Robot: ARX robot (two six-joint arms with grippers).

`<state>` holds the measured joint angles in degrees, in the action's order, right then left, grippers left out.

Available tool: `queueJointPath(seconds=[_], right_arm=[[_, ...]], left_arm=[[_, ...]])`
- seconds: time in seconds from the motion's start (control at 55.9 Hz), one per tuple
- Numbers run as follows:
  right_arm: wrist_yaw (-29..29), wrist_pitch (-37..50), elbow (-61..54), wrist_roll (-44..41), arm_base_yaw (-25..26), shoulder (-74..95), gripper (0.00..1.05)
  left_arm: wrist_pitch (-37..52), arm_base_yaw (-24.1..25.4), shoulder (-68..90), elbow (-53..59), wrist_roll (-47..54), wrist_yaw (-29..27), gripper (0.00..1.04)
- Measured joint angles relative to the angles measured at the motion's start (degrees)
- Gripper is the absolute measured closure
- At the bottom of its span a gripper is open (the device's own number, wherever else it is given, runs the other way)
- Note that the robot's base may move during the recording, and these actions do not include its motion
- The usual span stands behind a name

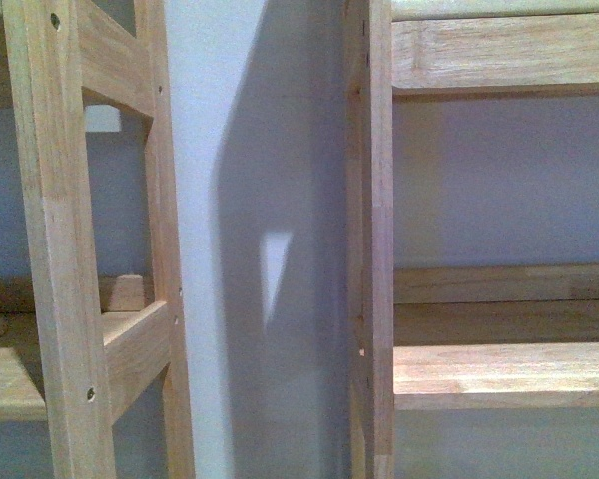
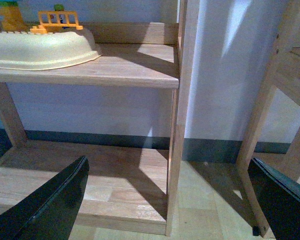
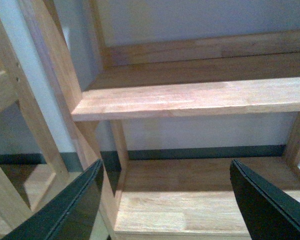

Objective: Put away toys

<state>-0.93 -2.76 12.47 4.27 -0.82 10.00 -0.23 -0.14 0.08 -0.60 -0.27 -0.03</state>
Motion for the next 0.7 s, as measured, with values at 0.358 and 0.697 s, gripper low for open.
queueJointPath(seconds=[0.358,0.697], right_arm=[[0.8,1.4,-5.7,-3.7,0.6,-4.1,0.92],[0.8,2.0,-8.5,-4.0,0.6,-6.3,1.01]], left_arm=[[0.0,0.0,0.0,0.0,0.0,0.0,0.06],[0.0,0.0,0.0,0.0,0.0,0.0,0.06]])
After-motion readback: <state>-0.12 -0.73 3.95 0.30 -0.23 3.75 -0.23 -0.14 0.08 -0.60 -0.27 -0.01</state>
